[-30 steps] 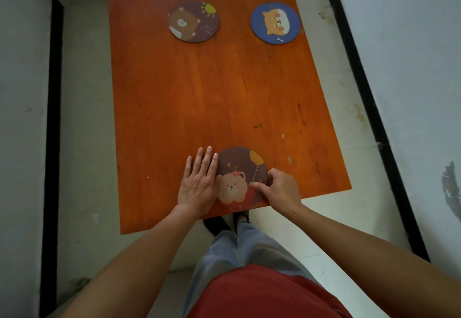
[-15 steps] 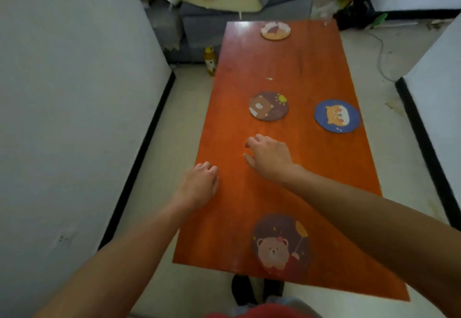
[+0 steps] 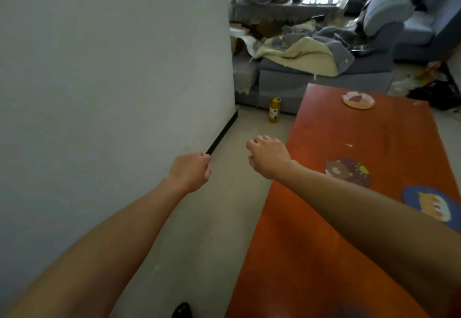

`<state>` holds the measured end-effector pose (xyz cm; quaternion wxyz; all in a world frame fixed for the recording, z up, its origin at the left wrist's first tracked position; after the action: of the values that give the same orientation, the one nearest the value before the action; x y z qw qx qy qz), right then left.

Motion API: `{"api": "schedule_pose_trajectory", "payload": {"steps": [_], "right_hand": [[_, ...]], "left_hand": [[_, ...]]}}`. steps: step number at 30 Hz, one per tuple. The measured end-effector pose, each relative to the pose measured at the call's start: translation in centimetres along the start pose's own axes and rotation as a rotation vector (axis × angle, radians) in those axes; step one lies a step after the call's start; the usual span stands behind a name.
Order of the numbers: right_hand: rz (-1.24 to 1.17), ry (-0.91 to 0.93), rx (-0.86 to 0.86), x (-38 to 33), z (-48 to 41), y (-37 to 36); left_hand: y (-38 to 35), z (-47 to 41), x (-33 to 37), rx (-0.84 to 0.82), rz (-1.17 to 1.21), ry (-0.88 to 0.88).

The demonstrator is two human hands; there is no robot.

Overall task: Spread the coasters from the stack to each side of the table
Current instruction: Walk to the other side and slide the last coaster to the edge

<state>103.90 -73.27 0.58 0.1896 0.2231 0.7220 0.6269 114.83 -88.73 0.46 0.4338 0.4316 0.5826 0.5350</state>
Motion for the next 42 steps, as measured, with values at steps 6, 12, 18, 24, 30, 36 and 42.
{"api": "schedule_pose_trajectory", "payload": {"steps": [6, 12, 18, 24, 30, 36, 42], "right_hand": [[0.037, -0.120, -0.035, -3.4, -7.8, -3.1], [0.001, -0.220, -0.074, -8.2, -16.5, -4.8], [0.001, -0.283, -0.047, -7.2, -21.3, -5.2], [0.009, -0.418, -0.064, -1.5, -22.8, -7.4], [-0.034, -0.547, -0.077, 7.4, -27.1, -10.0], [-0.025, -0.655, -0.125, 16.1, -29.1, -10.3], [0.010, -0.837, -0.134, 24.0, -26.6, -10.6]], "left_hand": [[-2.3, -4.6, -9.4, -0.033, -0.002, -0.090], [-3.4, -9.0, -18.4, -0.061, -0.040, -0.213], [-3.9, -14.5, -21.6, -0.057, -0.034, -0.268], [-5.0, -20.6, -19.5, -0.111, 0.009, -0.375], [-5.3, -31.1, -16.5, -0.121, 0.022, -0.446], [-4.9, -40.9, -11.2, -0.125, 0.035, -0.562], [-6.1, -49.3, -3.6, -0.139, 0.053, -0.752]]}}
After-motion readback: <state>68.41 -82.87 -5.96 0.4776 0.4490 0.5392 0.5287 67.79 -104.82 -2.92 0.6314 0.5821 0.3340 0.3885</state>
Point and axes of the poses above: each hand's wrist, its own z-axis away from the middle knuckle, its own y-axis out of the back of the hand, x = y × z, the point moved 5 cm from there along -z, towards the middle knuckle, and after that the axes turned 4 degrees about y, right-handed, at the moved point
